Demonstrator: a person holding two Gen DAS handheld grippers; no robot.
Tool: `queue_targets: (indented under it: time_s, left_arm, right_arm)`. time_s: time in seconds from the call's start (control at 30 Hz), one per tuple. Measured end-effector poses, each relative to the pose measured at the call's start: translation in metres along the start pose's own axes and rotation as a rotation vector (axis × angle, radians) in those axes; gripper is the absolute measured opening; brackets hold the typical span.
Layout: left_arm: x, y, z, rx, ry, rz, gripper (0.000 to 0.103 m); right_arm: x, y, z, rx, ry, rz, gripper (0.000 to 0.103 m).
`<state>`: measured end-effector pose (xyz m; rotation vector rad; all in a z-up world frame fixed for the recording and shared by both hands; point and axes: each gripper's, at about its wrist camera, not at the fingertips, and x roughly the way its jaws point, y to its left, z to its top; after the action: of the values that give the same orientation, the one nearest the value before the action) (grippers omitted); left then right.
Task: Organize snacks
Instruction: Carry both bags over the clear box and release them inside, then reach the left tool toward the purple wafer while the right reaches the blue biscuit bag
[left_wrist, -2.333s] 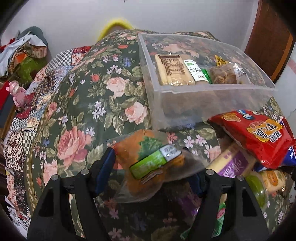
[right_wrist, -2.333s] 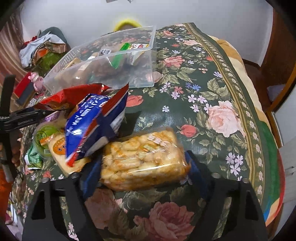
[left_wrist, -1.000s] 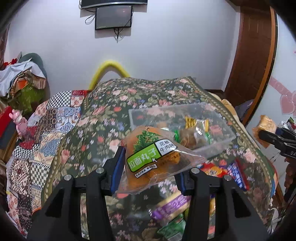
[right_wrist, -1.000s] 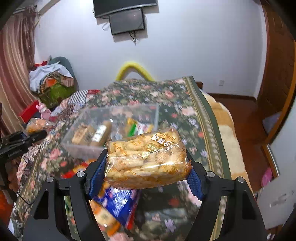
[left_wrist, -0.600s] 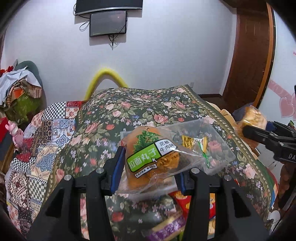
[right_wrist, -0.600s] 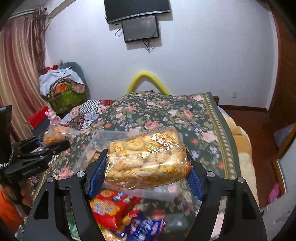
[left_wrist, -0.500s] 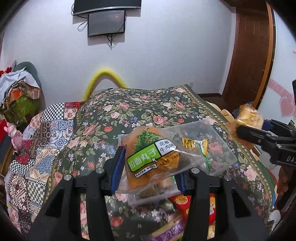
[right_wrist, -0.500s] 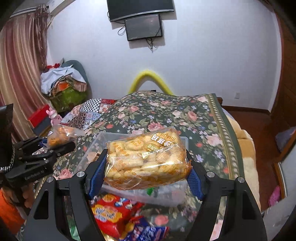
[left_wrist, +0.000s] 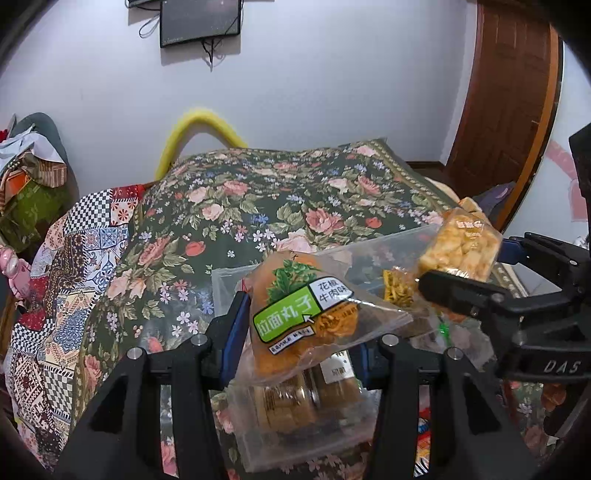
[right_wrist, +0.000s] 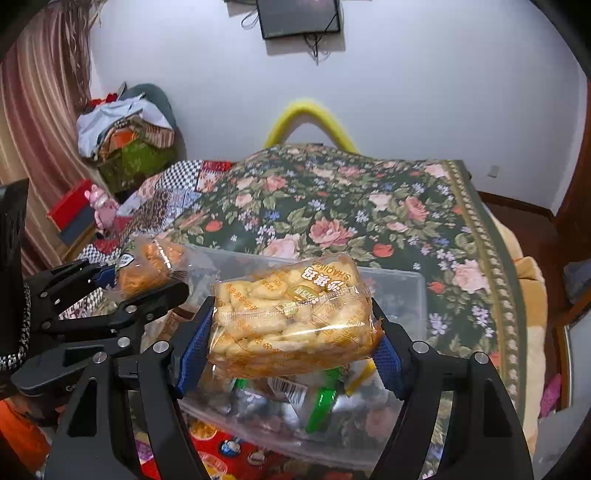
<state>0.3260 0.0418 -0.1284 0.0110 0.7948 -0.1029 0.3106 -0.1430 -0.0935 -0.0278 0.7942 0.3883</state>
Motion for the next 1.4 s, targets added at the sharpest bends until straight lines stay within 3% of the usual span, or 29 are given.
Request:
queue_targets:
  time_s: [0.37,0.63,1.07,1.4]
  left_arm:
    - [0.037,0.01,0.002,-0.024,0.072,-0.012,0.049]
    - [0.04,0.017,0.004,-0.07,0.083,-0.024,0.055]
    - [-0.023,0.002,-0.002,-0.021,0.009,-0.033,0.065]
    - [-0.073,0.002,-0.035,-0.006,0.009,-0.051,0.068]
  right_arm:
    - [0.039,-0.007,0.001,-0.007,0.111,-0.032,0.073]
    - [0.038,-0.005,0.005,-0.01,0.096,-0.038,0.076]
    - [-0.025,0.003,-0.003,-0.019,0.008,-0.033,0.08]
    - [-0.077,0.011,-0.035,-0.044,-0.045,-0.048,0.084]
